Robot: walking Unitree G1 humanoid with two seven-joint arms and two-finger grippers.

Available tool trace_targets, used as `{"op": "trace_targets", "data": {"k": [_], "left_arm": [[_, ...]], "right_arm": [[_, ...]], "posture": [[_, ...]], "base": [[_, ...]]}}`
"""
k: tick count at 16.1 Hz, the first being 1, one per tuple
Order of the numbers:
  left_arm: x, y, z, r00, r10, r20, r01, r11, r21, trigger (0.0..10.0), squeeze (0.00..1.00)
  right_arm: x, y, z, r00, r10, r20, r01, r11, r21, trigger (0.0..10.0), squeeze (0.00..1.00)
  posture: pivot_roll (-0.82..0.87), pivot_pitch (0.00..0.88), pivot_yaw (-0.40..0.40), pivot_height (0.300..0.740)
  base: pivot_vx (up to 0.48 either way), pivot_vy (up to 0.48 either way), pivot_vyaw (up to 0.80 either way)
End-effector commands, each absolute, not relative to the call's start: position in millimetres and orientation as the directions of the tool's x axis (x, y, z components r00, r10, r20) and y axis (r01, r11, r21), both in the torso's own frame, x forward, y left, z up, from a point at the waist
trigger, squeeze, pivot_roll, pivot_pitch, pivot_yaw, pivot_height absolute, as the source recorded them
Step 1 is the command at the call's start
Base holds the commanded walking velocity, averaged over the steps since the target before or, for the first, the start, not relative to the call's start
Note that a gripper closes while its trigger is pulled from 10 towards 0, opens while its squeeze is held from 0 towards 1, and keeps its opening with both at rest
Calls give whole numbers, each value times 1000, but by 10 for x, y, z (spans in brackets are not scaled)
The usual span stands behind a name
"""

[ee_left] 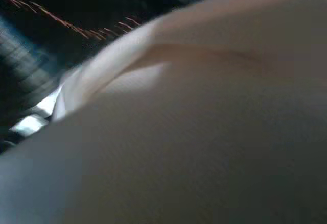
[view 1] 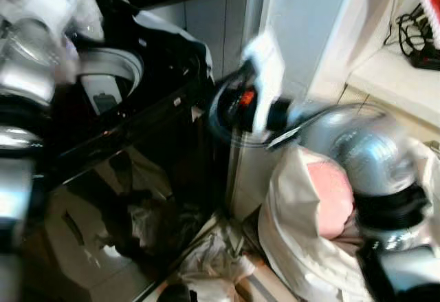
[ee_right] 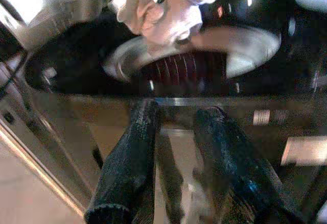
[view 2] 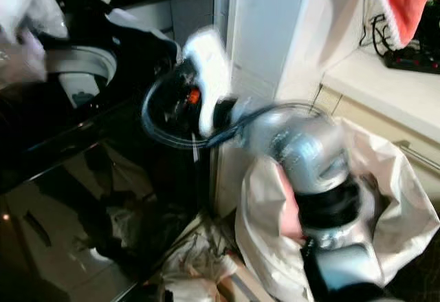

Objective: Clothes washing

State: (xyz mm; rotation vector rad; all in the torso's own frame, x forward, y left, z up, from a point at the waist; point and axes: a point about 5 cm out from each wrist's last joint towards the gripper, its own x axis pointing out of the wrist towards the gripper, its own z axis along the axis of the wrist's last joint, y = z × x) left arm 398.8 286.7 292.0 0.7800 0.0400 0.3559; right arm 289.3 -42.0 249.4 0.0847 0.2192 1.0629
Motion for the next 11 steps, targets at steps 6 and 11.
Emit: {"op": "trace_targets", "data": {"k": [6, 11], "left_arm": [[4032, 2784, 2551, 955, 242, -169, -171, 920, 352, 10000, 1000], [4049, 2682, 2457, 962, 143, -234, -84, 966, 243, 10000, 1000]], "right_arm": [[2807, -303, 2427, 474, 865, -165, -851, 498, 168, 10000, 0], [2792, -293, 2425, 464, 869, -174, -855, 490, 168, 10000, 0]], "posture": [[43, 0, 16, 740], [47, 0, 10, 740]], "base": [[0, 0, 0], [0, 0, 0]]}}
